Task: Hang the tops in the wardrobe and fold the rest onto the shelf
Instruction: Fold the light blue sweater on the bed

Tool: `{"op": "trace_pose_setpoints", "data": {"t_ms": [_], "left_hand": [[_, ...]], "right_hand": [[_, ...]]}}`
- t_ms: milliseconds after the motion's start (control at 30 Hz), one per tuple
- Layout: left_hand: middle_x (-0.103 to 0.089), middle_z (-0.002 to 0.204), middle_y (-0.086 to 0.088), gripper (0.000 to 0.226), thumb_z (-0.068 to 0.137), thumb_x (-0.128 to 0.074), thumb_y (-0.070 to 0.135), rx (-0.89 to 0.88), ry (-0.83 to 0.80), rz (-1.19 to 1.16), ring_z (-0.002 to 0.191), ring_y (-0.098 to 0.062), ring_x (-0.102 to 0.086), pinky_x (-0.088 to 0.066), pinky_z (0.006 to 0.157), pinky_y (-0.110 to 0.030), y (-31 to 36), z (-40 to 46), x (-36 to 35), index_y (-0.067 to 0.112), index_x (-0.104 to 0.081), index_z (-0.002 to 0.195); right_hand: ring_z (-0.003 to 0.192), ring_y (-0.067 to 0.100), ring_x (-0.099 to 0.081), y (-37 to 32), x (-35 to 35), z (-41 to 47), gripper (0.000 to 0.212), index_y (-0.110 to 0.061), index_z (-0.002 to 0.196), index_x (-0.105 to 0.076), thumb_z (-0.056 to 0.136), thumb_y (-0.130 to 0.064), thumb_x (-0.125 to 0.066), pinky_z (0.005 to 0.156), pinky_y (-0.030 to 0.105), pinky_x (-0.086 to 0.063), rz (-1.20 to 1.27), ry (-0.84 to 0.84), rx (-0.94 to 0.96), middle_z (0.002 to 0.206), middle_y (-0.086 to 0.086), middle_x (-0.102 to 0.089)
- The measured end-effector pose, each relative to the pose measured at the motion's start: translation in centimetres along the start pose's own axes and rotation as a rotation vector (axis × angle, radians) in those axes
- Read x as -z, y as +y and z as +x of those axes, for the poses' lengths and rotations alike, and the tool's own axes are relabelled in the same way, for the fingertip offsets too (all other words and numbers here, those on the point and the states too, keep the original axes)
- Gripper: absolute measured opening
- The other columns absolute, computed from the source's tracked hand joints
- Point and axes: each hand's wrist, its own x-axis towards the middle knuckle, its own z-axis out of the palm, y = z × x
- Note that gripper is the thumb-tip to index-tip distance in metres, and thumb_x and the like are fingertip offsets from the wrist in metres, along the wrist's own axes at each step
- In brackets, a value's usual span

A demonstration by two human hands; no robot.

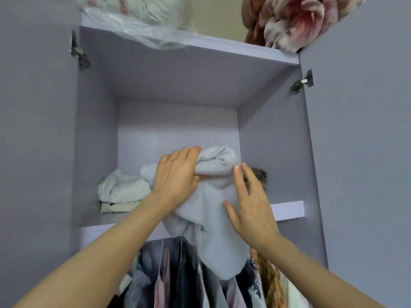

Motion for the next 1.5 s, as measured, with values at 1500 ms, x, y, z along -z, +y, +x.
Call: {"op": "trace_pose_setpoints", "data": {"t_ms": [1500], "left_hand": [[0.004, 0.160, 0.003, 0.048, 0.098, -0.002, 0.051, 0.555, -0.802, 0.404, 0.146, -0.018, 0.011, 0.010, 0.114, -0.056, -31.6, 5.1, -20.0, 0.049, -0.002, 0.146]], "right_hand": [[0.145, 0.029, 0.006, 4.6, -38.9, 20.6, 0.058, -0.051, 0.143, 0.011, 0.096, -0.059, -0.022, 0.117, 0.049, -0.006, 0.153, -1.016, 0.315, 0.158, -0.003, 0.013]]}}
